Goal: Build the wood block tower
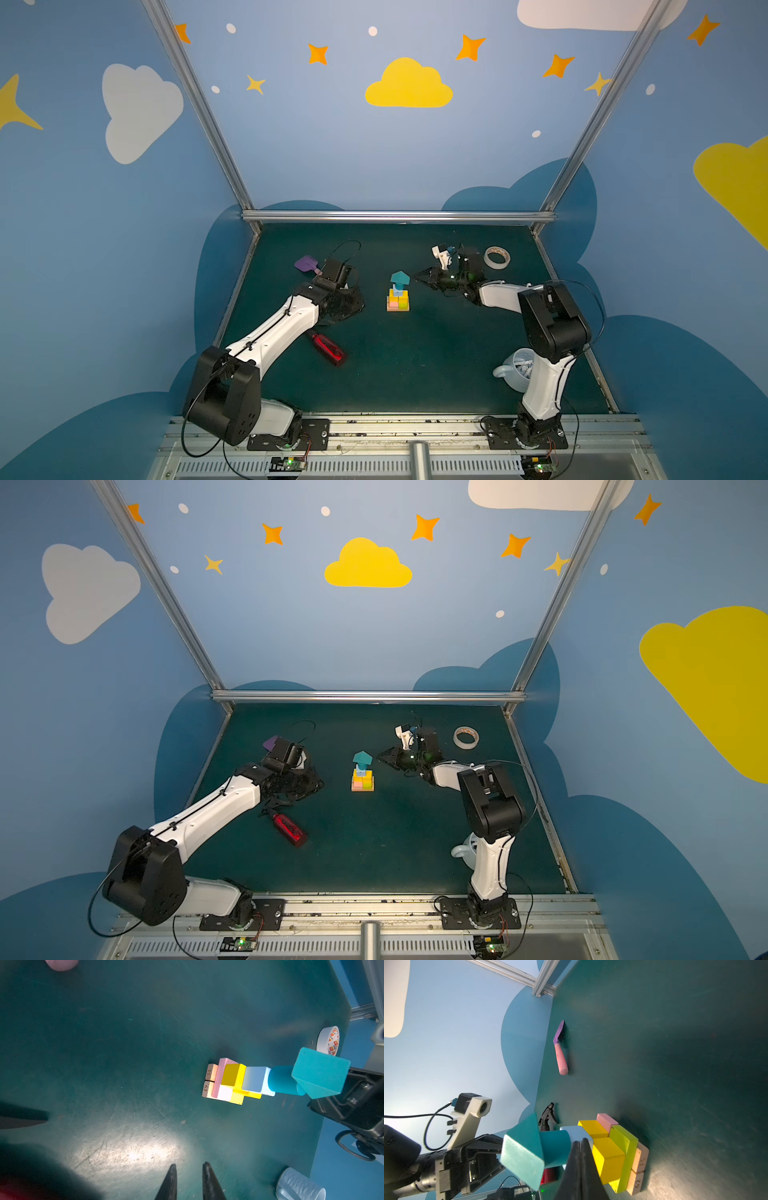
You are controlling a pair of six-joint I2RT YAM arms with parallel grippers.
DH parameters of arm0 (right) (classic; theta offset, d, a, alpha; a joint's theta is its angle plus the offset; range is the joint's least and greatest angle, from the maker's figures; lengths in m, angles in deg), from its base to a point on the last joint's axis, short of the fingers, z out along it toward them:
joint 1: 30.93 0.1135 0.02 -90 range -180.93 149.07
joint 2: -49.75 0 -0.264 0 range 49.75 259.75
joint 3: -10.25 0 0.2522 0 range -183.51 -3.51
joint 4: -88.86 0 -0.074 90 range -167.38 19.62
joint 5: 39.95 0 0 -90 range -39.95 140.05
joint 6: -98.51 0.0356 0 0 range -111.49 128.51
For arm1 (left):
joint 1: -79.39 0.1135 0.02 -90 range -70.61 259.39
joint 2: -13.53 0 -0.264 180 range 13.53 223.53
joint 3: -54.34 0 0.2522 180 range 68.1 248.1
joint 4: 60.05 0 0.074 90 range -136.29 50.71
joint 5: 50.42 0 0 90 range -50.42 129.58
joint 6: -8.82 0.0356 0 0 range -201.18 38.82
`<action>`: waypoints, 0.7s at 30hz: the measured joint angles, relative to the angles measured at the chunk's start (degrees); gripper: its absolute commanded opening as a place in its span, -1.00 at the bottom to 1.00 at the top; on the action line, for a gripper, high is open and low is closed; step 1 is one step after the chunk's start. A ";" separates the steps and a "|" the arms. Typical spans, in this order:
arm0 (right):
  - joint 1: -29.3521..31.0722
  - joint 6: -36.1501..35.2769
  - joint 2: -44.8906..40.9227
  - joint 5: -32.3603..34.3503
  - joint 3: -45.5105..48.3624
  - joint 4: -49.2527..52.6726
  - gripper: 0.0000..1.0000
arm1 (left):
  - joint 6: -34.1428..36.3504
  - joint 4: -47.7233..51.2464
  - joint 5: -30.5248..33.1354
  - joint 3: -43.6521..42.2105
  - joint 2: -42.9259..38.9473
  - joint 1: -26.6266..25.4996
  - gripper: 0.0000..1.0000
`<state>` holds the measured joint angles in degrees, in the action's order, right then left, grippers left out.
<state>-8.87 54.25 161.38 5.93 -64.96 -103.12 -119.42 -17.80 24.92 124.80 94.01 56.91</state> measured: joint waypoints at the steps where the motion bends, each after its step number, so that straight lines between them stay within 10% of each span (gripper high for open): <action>1: 0.09 0.31 0.37 -0.09 -0.04 -0.20 -1.00 | 0.02 0.00 0.07 0.00 0.00 -0.04 -0.54; 21: 1.79 1.95 1.29 -1.42 -0.15 -2.45 -1.00 | 0.02 0.55 1.29 -0.44 -1.14 -0.07 -0.53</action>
<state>-7.08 56.19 162.67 4.51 -65.11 -105.57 -119.40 -17.25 26.21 124.37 92.88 56.85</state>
